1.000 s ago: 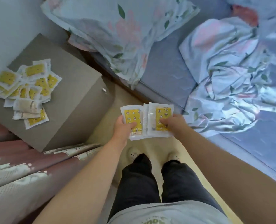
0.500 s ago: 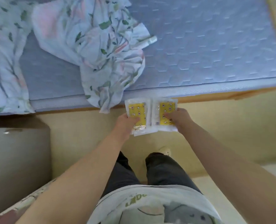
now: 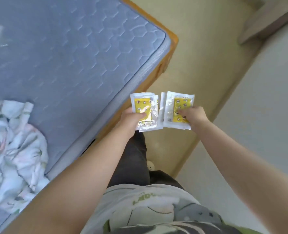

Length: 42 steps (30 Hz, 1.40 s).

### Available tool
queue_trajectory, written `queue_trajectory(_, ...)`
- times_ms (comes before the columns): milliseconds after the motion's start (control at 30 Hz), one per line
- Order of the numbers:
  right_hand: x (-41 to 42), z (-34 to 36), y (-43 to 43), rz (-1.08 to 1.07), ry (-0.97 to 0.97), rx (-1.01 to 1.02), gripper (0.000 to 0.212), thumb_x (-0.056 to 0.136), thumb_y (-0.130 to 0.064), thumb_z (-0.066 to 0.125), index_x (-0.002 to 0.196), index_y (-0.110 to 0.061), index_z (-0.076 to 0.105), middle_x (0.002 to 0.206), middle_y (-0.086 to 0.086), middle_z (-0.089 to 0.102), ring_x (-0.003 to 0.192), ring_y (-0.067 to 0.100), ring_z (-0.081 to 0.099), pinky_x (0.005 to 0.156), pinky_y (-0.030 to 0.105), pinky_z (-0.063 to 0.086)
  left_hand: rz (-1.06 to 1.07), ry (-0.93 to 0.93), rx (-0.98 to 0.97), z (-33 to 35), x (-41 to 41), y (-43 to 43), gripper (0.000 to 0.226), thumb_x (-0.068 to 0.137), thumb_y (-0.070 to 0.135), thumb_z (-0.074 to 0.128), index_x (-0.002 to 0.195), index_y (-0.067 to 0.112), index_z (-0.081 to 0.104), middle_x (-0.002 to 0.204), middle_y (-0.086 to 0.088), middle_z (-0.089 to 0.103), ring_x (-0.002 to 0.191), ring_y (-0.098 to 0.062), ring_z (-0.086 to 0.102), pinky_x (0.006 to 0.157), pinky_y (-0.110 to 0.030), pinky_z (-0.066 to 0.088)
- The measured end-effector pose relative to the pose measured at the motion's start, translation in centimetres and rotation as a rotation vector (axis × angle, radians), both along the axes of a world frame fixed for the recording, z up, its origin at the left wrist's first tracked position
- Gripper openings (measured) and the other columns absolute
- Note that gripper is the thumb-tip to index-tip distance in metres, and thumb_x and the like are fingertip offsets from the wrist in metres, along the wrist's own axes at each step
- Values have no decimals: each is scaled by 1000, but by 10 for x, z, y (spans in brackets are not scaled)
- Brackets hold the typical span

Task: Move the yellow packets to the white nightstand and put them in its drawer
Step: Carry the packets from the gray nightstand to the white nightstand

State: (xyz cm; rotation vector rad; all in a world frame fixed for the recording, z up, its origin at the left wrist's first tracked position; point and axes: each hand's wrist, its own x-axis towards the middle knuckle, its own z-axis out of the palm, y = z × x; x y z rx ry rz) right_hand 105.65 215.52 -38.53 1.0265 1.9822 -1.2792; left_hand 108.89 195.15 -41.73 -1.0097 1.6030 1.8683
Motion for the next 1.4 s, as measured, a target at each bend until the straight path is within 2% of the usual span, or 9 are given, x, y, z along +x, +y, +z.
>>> queue_trajectory(300,-163,10,83,-352,52,-7,13,79,-5,71,91,-6,66,103,15,70,93,30,68,90,47,53,-354,43,-56,7,-231,87,29,83,-8,63,104,12,66,98,-5,70,96,-27,67,87,-42,54)
queue_trajectory(533,-286,26,154,-368,76,25,11,83,-4,67,83,-14,62,98,9,70,90,25,67,83,38,55,-472,35,-122,10,-376,176,29,85,-1,65,112,9,62,106,-3,66,97,-20,62,82,-33,51)
queue_trajectory(633,-351,17,196,-351,75,42,10,82,-3,66,85,-12,64,93,7,69,90,26,67,77,36,55,-416,19,-106,0,-436,220,25,84,0,67,105,13,63,105,-4,67,105,-26,63,95,-43,49)
queue_trajectory(733,-425,9,236,-270,45,44,12,81,-6,68,93,-8,67,88,5,66,84,24,64,60,27,49,-329,-3,-110,-10,-496,255,23,82,-2,68,94,17,65,100,-4,68,102,-27,64,94,-44,50)
queue_trajectory(800,-473,8,256,-206,29,53,17,81,-7,69,98,-6,68,90,6,66,81,23,62,61,26,49,-258,-17,-110,-13,-533,273,22,81,-2,68,91,17,65,97,-6,68,99,-28,66,91,-42,52)
queue_trajectory(900,-544,9,276,-106,34,62,12,80,-6,68,93,-8,67,87,5,65,82,22,61,69,31,50,-176,-31,-131,-4,-583,291,13,84,4,67,91,14,63,83,1,65,81,-19,66,65,-27,53)
queue_trajectory(967,-589,12,278,-39,36,62,9,81,-7,67,87,-12,64,80,1,62,79,21,59,60,26,48,-104,-46,-141,7,-612,293,13,87,4,65,94,15,61,80,4,62,71,-11,62,56,-21,48)
queue_trajectory(1100,-682,14,257,108,42,55,21,81,-10,67,102,-12,64,93,4,65,84,23,62,52,23,42,71,-53,-61,13,-672,274,19,87,-3,63,94,15,63,86,1,67,87,-24,66,83,-40,54)
queue_trajectory(1400,-899,4,132,394,108,36,25,75,1,65,100,1,66,88,7,64,78,21,60,69,29,48,360,-69,-14,3,-842,169,22,84,-3,65,86,19,66,91,-2,71,92,-27,68,89,-48,54)
